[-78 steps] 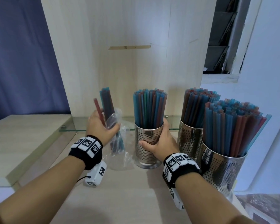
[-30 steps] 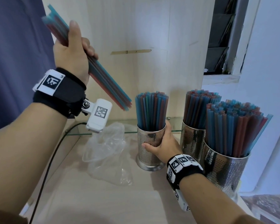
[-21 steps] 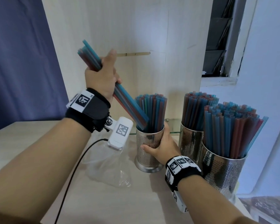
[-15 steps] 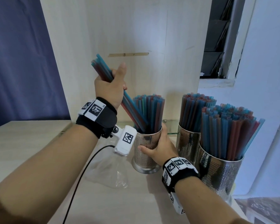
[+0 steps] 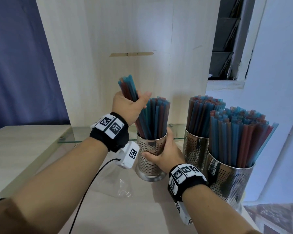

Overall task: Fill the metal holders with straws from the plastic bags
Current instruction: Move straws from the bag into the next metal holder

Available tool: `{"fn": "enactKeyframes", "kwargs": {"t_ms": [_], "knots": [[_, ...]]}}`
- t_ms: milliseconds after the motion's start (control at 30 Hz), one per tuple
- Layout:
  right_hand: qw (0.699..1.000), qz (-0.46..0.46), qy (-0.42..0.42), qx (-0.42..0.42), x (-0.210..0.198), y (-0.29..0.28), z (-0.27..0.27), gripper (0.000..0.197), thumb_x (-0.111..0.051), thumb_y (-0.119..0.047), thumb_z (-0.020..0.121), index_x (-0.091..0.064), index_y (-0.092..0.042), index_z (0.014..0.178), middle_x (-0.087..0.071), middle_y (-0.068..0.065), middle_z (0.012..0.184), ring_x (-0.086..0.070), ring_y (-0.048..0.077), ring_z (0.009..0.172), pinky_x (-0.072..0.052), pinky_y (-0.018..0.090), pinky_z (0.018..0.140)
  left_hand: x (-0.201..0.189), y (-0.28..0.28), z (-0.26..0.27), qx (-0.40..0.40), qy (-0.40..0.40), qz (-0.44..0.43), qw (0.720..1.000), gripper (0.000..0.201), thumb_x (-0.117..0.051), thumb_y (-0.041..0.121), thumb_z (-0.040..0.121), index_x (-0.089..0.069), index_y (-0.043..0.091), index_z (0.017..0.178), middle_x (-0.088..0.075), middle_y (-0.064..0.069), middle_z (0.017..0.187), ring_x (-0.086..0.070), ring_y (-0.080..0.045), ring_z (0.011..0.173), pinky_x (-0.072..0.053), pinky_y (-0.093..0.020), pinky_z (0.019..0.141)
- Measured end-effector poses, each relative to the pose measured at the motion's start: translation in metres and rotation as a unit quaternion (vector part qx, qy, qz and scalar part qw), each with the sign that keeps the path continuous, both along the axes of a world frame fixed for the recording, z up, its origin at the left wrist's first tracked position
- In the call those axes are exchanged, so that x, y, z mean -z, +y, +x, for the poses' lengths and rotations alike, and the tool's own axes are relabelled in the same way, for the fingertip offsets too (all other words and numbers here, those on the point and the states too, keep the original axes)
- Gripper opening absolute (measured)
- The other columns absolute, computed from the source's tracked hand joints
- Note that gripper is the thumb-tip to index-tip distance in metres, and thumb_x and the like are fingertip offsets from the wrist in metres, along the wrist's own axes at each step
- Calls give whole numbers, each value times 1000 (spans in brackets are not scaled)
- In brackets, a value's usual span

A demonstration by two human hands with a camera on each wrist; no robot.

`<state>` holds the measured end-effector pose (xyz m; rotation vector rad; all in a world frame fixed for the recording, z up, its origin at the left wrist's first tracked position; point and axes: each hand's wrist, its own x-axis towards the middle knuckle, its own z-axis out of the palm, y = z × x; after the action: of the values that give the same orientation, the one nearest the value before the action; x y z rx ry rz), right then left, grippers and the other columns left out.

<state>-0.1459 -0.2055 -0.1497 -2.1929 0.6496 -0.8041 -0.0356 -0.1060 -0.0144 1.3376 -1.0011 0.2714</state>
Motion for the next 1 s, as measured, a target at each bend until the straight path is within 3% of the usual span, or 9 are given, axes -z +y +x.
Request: {"fn": "enactKeyframes", "kwargs": {"t_ms": [100, 167, 233, 300, 500, 567, 667, 800, 1000], "knots": [[1000, -5, 1, 2, -1, 1, 0, 116, -86, -56, 61, -8, -41, 146, -54, -6, 139, -58, 17, 119, -45, 27, 92, 16, -11, 1, -5, -8, 35, 999, 27, -77, 40, 77, -59, 20, 78, -61, 11, 65, -64, -2, 69, -52, -25, 71], [1000, -8, 3, 3, 0, 1, 0, 117, -86, -56, 61, -7, -40, 146, -54, -5, 139, -59, 18, 119, -47, 29, 93, 32, -16, 6, -43, -20, 47, 998, 39, -73, 58, 67, -52, 45, 97, -65, 9, 81, -63, -15, 101, -49, -38, 95], [1000, -13, 7, 6, -1, 2, 0, 119, -86, -57, 61, -6, -39, 147, -53, -5, 139, -58, 18, 119, -47, 29, 93, 44, -19, 13, -56, -14, 70, 996, 55, -69, 67, 61, -41, 59, 108, -64, -3, 103, -54, -19, 116, -44, -41, 105], [1000, -21, 18, 7, -1, 2, 0, 119, -85, -57, 63, -5, -36, 149, -52, -5, 140, -57, 17, 120, -45, 28, 92, 52, -19, 16, -29, 24, 79, 996, 76, -72, 68, 58, -36, 49, 124, -56, -13, 122, -54, -15, 118, -46, -38, 104], [999, -33, 23, 6, 0, 1, -1, 119, -84, -59, 63, -4, -36, 148, -51, -4, 140, -57, 18, 119, -47, 30, 92, 55, -14, 11, 31, -14, 86, 996, 101, -71, 67, 67, -11, 40, 143, -29, -9, 152, -37, -20, 138, -40, -42, 111], [999, -32, 20, 4, 1, 0, 0, 119, -84, -59, 62, -5, -36, 147, -51, -4, 139, -57, 18, 120, -49, 31, 94, 54, -14, 10, 56, 12, 122, 991, 119, -72, 73, 59, 1, 38, 146, -27, -6, 152, -40, -23, 137, -42, -45, 109], [999, -35, 25, 6, 2, 0, 1, 119, -83, -60, 62, -4, -34, 148, -49, -1, 141, -55, 19, 122, -49, 35, 97, 53, -14, 6, 46, 17, 198, 979, 134, -88, 56, 49, 2, 38, 147, -36, -1, 145, -46, -16, 128, -41, -37, 107], [1000, -28, 15, 2, 1, 0, -1, 116, -84, -58, 63, -7, -35, 147, -51, -5, 137, -57, 18, 118, -48, 29, 91, 38, -13, 9, -25, 0, 152, 988, 113, -91, 44, 57, -22, 31, 145, -49, 2, 135, -52, -15, 120, -44, -26, 97], [999, -30, 21, 2, -1, 1, -1, 118, -84, -58, 63, -3, -37, 147, -49, -2, 141, -56, 20, 120, -47, 30, 92, 42, -7, 14, 14, 9, 217, 976, 136, -91, 54, 41, -7, 38, 147, -52, -5, 137, -54, -18, 123, -47, -39, 103]]}}
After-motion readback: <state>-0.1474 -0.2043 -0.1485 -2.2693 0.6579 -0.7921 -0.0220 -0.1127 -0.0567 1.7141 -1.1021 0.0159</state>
